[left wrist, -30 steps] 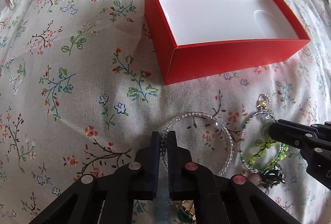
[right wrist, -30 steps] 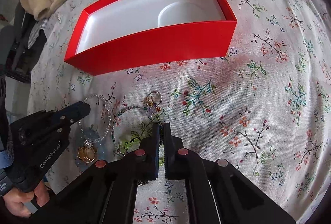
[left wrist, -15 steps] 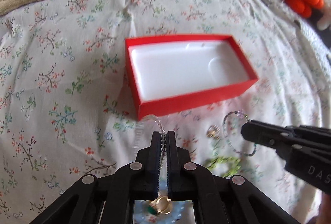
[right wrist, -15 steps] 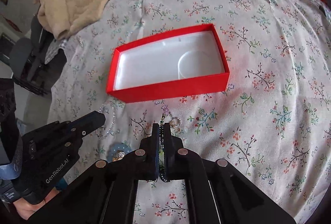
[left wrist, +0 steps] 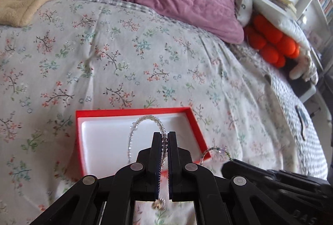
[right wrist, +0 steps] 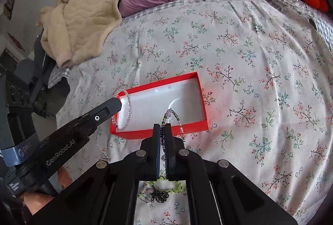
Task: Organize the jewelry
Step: 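Lower both bracelets into the red box and open both tools, then move the left tool to the blue bracelet while the right tool approaches the green bracelet, then grasp the light blue bead bracelet with the left tool while the right tool grasps the green beaded bracelet, then carry both bracelets into the red box and open both tools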
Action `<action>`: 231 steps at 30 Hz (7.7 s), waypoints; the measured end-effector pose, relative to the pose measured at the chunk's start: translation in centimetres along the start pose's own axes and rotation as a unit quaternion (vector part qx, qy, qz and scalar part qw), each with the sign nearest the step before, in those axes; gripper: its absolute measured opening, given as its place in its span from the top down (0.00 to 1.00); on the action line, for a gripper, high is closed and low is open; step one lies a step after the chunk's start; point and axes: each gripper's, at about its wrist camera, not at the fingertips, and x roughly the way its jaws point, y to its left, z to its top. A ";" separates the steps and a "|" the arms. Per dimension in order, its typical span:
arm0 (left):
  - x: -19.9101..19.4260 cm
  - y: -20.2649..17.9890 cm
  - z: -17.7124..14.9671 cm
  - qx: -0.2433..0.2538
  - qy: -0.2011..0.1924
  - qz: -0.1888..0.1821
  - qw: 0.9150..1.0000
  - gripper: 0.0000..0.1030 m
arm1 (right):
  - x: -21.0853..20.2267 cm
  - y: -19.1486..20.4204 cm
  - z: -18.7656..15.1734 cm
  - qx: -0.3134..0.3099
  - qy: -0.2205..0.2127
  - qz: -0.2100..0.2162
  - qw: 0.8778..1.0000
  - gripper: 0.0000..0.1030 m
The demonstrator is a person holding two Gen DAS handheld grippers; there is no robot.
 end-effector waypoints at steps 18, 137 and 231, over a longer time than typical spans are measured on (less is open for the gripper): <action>3.6 4.8 -0.8 -0.025 0.033 0.141 0.989 1.00 | 4.7 1.4 2.8 -0.021 -0.023 0.022 0.999 0.97; -5.6 3.7 -10.5 0.097 0.140 0.090 0.981 0.92 | 10.6 1.9 -9.0 -0.120 0.153 -0.171 0.966 0.48; 3.1 4.7 -0.9 0.015 0.041 0.140 0.989 0.91 | 6.6 1.0 3.0 -0.087 -0.039 -0.081 0.992 0.95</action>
